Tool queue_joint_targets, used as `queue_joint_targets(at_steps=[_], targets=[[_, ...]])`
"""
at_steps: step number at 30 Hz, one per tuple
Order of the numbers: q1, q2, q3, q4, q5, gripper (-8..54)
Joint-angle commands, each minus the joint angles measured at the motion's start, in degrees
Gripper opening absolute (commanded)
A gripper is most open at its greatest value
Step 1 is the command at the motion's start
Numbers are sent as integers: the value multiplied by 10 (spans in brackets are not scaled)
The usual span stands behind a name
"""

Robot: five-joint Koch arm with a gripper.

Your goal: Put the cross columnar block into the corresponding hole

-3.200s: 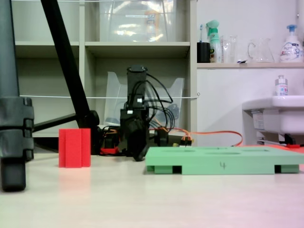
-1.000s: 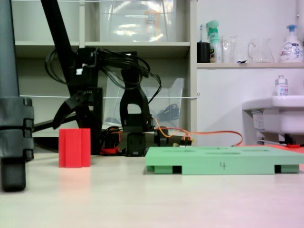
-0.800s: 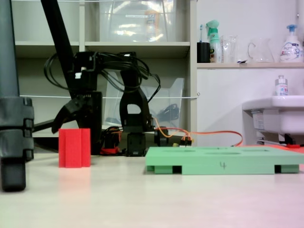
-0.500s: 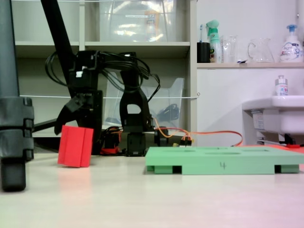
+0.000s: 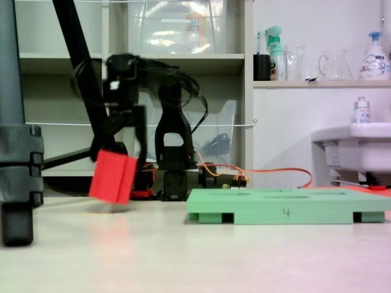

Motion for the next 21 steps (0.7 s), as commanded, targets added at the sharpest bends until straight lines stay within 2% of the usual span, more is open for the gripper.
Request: queue_joint_targets(at_steps=[1, 4, 8, 15, 21], targets=[[-28, 62, -4, 70, 56, 278], [-86, 115, 5, 83, 133, 240], [-237, 168, 17, 95, 273, 233], [-522, 151, 19, 27, 515, 232], [-598, 115, 19, -45, 556, 232]])
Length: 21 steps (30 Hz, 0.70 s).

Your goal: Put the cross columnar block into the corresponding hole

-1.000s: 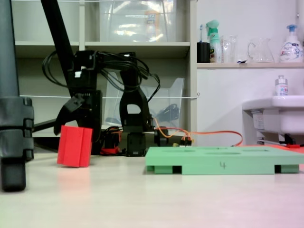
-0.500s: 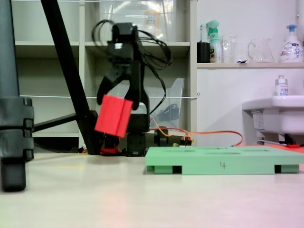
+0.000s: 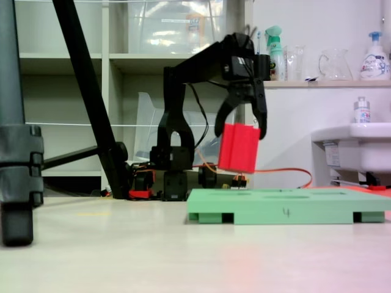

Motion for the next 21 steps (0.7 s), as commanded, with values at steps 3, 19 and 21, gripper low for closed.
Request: queue_joint_targets(at_steps=[3, 19, 21], targets=[[-29, -14, -4, -65, 25, 232], [-88, -69, -4, -159, 155, 233], [-92, -75, -4, -164, 171, 233]])
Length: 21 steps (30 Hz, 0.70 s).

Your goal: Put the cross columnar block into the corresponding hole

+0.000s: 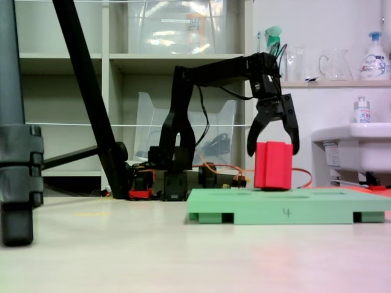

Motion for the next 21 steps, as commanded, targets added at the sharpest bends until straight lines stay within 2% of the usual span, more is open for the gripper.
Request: queue_joint_targets(at_steps=[1, 18, 21], targets=[[-17, 4, -4, -22, 29, 233], [-12, -56, -4, -33, 22, 239], [-9, -63, -10, -42, -11, 318]])
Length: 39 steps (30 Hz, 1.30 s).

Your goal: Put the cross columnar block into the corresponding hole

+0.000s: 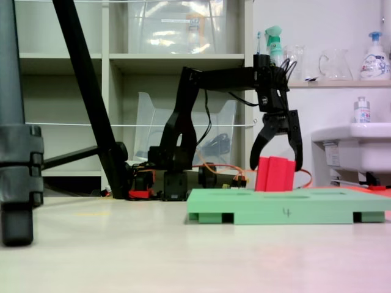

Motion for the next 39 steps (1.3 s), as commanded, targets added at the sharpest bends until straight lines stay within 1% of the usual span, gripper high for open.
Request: queue_joint_targets(at_steps=[1, 4, 5, 11, 13, 14, 18, 21, 22, 23, 24, 26, 27, 28, 30, 31, 32, 35, 39], targets=[[-4, 9, -9, -32, -24, 342], [-5, 11, -7, -33, -30, 485], [-4, 13, -6, -32, -39, 521], [1, 62, 4, -28, -69, 521], [-2, 125, 4, -23, -91, 521], [-2, 163, 4, -11, -121, 520], [28, 327, 61, -7, -289, 519], [93, 441, 108, -10, -519, 519], [115, 471, 134, -25, -610, 519], [143, 502, 171, -51, -700, 515], [171, 532, 205, -77, -758, 494], [224, 572, 254, -122, -879, 489], [251, 580, 263, -124, -936, 485], [278, 584, 273, -127, -983, 467], [347, 597, 320, -172, -1088, 454], [399, 607, 372, -221, -1199, 455], [426, 611, 417, -264, -1268, 455], [469, 611, 463, -313, -1277, 454], [491, 611, 600, -461, -1303, 455]])
